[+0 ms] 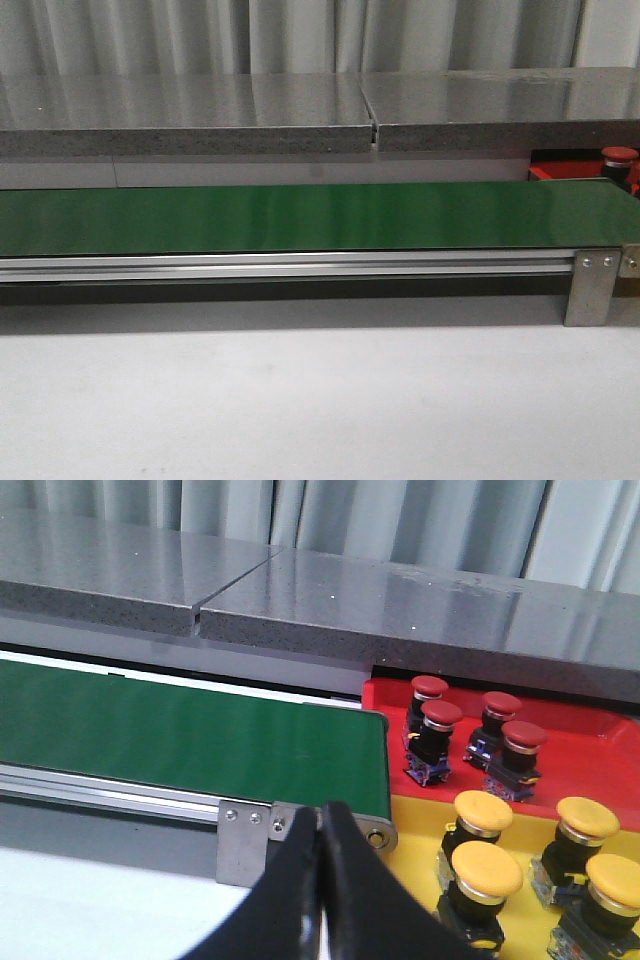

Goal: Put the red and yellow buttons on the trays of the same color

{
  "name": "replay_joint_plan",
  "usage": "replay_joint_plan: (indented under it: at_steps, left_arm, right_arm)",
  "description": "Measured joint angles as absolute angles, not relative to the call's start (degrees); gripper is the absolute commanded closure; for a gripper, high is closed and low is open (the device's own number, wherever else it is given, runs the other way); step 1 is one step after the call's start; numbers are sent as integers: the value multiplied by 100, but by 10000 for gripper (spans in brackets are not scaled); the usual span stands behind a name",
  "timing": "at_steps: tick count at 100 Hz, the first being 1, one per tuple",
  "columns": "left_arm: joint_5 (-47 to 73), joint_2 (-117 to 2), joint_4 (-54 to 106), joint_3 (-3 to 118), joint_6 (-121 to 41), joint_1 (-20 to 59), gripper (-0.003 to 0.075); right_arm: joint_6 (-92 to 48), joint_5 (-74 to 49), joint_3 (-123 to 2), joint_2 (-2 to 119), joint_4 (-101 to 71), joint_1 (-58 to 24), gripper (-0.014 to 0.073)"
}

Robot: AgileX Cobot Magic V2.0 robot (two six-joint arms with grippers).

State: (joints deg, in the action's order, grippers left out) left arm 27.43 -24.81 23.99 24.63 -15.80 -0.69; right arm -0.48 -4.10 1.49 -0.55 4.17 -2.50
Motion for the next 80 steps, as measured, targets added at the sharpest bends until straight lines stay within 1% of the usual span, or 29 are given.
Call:
replay_joint_plan:
  at_steps: [68,80]
  left_arm:
    - [2732,-2481,2399,2463,-1580,-69,739]
    - [2473,-2357,2036,2428,-1580,-69,739]
  right_arm:
    - [-48,-410,149,-55,417,-250,654]
    - [-45,-410,149,-55,417,-250,654]
